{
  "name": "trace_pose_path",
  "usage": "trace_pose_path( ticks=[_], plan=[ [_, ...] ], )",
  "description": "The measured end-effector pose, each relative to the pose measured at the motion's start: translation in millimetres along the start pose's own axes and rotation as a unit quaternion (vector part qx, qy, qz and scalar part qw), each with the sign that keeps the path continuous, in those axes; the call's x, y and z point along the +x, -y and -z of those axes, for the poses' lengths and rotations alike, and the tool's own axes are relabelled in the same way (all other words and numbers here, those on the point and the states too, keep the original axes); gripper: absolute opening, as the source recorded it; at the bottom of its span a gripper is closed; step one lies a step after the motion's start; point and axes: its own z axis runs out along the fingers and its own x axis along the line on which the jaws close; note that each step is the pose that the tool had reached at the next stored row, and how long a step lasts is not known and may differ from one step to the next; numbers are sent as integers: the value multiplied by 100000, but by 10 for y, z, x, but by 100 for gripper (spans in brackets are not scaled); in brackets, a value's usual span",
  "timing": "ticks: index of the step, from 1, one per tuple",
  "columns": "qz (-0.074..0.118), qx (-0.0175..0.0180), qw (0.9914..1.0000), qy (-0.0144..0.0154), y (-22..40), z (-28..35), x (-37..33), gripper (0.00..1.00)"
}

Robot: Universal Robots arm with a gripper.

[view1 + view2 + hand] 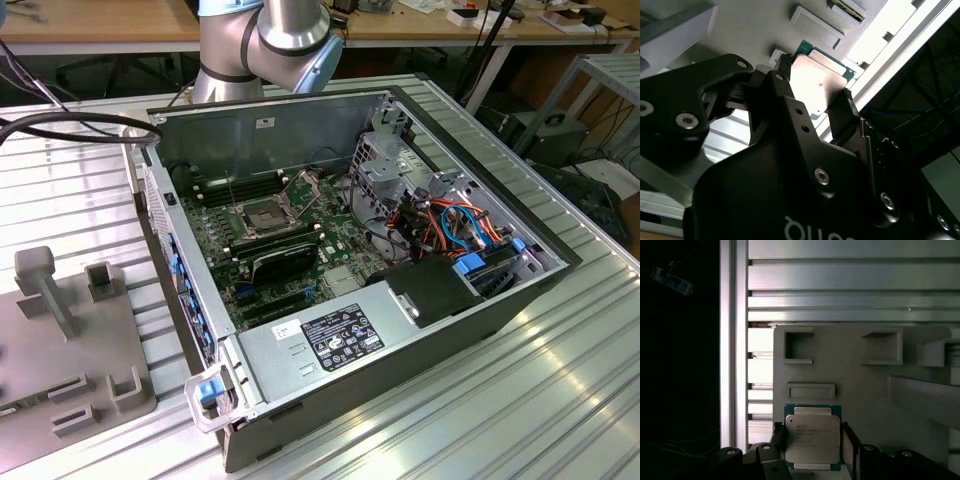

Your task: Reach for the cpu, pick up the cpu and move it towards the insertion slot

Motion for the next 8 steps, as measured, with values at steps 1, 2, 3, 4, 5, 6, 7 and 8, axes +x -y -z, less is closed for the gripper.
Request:
trace_pose_path(
  ticks=[1, 2, 3, 4, 5, 6, 7, 8],
  plan=[
    [-1, 2, 100000, -6, 0, 5, 0, 54],
    [-3, 4, 100000, -3, 0, 10, 0, 54],
    [-1, 5, 100000, -7, 0, 14, 0, 54],
    [0, 5, 100000, -9, 0, 20, 1, 54],
    [-2, 8, 100000, -13, 0, 26, 1, 54],
    [-1, 5, 100000, -8, 0, 38, 1, 54],
    [-1, 3, 100000, -5, 0, 47, 2, 54],
    [-1, 1, 100000, -7, -1, 55, 2, 54]
  ],
)
